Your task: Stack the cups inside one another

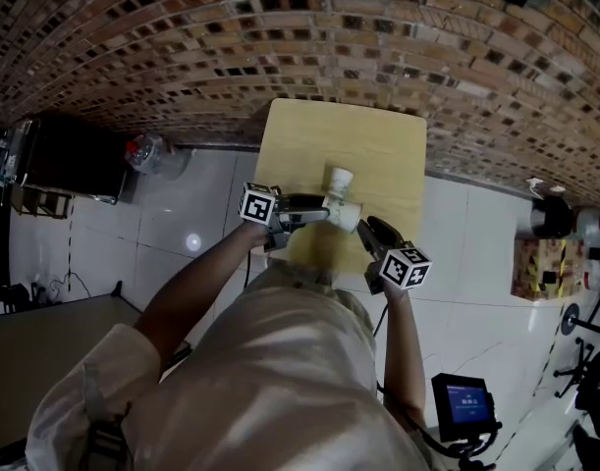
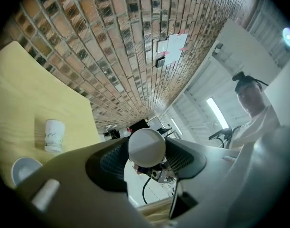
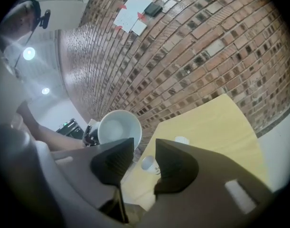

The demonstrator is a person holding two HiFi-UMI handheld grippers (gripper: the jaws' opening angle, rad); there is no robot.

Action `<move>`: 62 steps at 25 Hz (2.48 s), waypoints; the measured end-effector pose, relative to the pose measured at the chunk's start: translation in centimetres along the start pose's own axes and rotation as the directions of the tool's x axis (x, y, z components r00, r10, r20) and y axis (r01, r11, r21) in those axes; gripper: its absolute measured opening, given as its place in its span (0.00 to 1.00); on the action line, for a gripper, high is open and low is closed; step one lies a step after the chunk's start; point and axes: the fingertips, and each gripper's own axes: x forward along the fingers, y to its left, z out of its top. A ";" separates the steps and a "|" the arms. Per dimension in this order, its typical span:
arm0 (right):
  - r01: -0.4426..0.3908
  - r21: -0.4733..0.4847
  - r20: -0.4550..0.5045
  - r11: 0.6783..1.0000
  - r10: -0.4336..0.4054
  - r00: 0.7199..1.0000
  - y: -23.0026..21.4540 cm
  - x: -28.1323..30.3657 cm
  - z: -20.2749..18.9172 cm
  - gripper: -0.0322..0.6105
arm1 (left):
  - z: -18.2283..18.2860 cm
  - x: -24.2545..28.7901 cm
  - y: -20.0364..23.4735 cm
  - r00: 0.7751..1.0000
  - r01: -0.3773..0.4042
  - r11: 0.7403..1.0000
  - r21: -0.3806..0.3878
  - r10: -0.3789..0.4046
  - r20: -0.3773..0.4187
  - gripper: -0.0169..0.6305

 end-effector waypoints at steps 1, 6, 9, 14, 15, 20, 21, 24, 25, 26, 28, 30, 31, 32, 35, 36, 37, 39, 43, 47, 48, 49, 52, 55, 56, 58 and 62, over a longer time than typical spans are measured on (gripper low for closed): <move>-0.021 -0.001 -0.001 1.000 0.021 1.000 0.4 0.0 0.0 0.27 | 0.1 0.1 -0.5 1.000 0.016 1.000 0.001 -0.016 0.002 0.43; -0.080 0.036 0.023 0.996 0.079 0.997 1.7 -0.1 0.0 0.25 | -0.3 -0.4 -1.1 0.997 0.064 0.997 -0.050 -0.063 0.035 0.43; -0.110 0.087 0.056 0.990 0.106 0.993 2.0 -0.5 0.1 0.24 | -0.6 -0.7 -1.7 0.994 0.101 0.992 -0.069 -0.098 0.050 0.43; -0.186 0.124 0.092 0.975 0.175 0.980 3.5 -0.9 0.8 0.21 | -0.9 -1.0 -2.7 0.988 0.149 0.986 -0.071 -0.146 0.040 0.43; -0.198 0.125 0.092 0.972 0.187 0.978 3.8 -0.9 0.8 0.21 | -1.0 -1.0 -2.8 0.988 0.153 0.986 -0.070 -0.151 0.034 0.43; -0.188 0.113 0.060 0.976 0.182 0.981 4.7 -0.6 0.4 0.15 | -2.1 -0.5 -3.2 0.984 0.176 0.980 -0.091 -0.175 0.012 0.43; -0.192 0.116 0.065 0.975 0.185 0.981 4.6 -0.5 0.3 0.12 | -2.0 -0.3 -3.3 0.985 0.173 0.982 -0.080 -0.173 0.013 0.43; -0.180 0.131 0.084 0.975 0.170 0.982 4.2 -0.5 0.4 0.08 | -1.8 -0.2 -3.1 0.989 0.146 0.988 -0.056 -0.145 0.021 0.41; -0.176 0.139 0.092 0.975 0.164 0.982 4.1 -0.7 0.7 0.08 | -1.8 -0.2 -2.9 0.992 0.128 0.991 -0.049 -0.127 0.023 0.42; -0.174 0.145 0.101 0.974 0.161 0.982 4.0 -0.9 0.9 0.08 | -1.7 -0.3 -2.6 0.994 0.107 0.994 -0.035 -0.106 0.025 0.42; -0.169 0.144 0.106 0.975 0.154 0.982 3.9 -1.2 1.4 0.07 | -1.6 -0.4 -1.6 0.999 0.048 0.999 0.005 -0.048 0.024 0.42; -0.157 0.132 0.095 0.979 0.145 0.985 3.9 -1.3 1.5 0.07 | -1.7 -0.7 -0.7 1.000 -0.026 0.999 0.044 0.026 0.012 0.42; -0.150 0.126 0.089 0.981 0.139 0.986 3.8 -1.4 1.5 0.07 | -1.9 -0.9 -0.4 0.998 -0.058 0.996 0.062 0.058 0.004 0.42; -0.141 0.120 0.085 0.983 0.132 0.988 3.7 -1.4 1.4 0.07 | -2.1 -1.0 -0.2 0.996 -0.086 0.993 0.080 0.086 -0.004 0.42; -0.104 0.107 0.071 0.989 0.097 0.993 2.8 -1.6 1.1 0.07 | -2.9 -1.6 0.3 0.982 -0.179 0.971 0.156 0.186 -0.031 0.42; -0.088 0.103 0.062 0.991 0.082 0.995 2.5 -1.6 1.0 0.07 | -3.2 -1.8 0.5 0.974 -0.213 0.959 0.186 0.225 -0.042 0.42; -0.069 0.098 0.048 0.993 0.065 0.997 2.2 -1.6 0.8 0.07 | -3.5 -2.0 0.7 0.963 -0.247 0.945 0.217 0.264 -0.054 0.40; -0.027 0.079 0.008 0.996 0.027 1.000 1.6 -1.5 0.2 0.07 | -4.0 -2.7 1.2 0.935 -0.313 0.908 0.278 0.346 -0.079 0.39; 0.052 0.012 -0.085 0.999 -0.050 0.995 0.4 -0.8 -1.4 0.07 | -4.6 -4.5 2.3 0.861 -0.434 0.817 0.381 0.501 -0.093 0.33; 0.131 -0.053 -0.163 0.990 -0.138 0.977 -0.7 -0.2 -2.8 0.07 | -4.3 -6.8 3.2 0.812 -0.518 0.756 0.400 0.582 -0.050 0.22; 0.148 -0.065 -0.178 0.987 -0.158 0.971 -1.0 0.0 -3.1 0.07 | -4.2 -7.4 3.4 0.802 -0.534 0.746 0.398 0.596 -0.041 0.20; 0.162 -0.075 -0.192 0.984 -0.174 0.966 -1.2 0.1 -3.4 0.07 | -4.1 -7.9 3.6 0.793 -0.548 0.736 0.398 0.608 -0.035 0.18; 0.191 -0.105 -0.232 0.976 -0.210 0.950 -1.8 0.7 -4.1 0.07 | -3.8 -9.2 3.8 0.772 -0.577 0.713 0.398 0.635 -0.019 0.14; 0.226 -0.131 -0.278 0.965 -0.255 0.926 -2.7 1.2 -5.0 0.07 | -3.7 -10.0 4.2 0.758 -0.590 0.699 0.404 0.652 -0.022 0.12; 0.238 -0.138 -0.290 0.961 -0.270 0.918 -3.0 1.4 -5.2 0.07 | -3.8 -10.1 4.2 0.754 -0.588 0.696 0.412 0.656 -0.032 0.12; 0.262 -0.150 -0.313 0.953 -0.297 0.902 -3.5 1.9 -5.7 0.07 | -4.1 -10.2 4.2 0.747 -0.572 0.687 0.449 0.662 -0.061 0.12; 0.315 -0.175 -0.351 0.933 -0.358 0.865 -4.5 2.9 -6.3 0.07 | -4.3 -10.4 4.1 0.732 -0.533 0.662 0.527 0.673 -0.106 0.12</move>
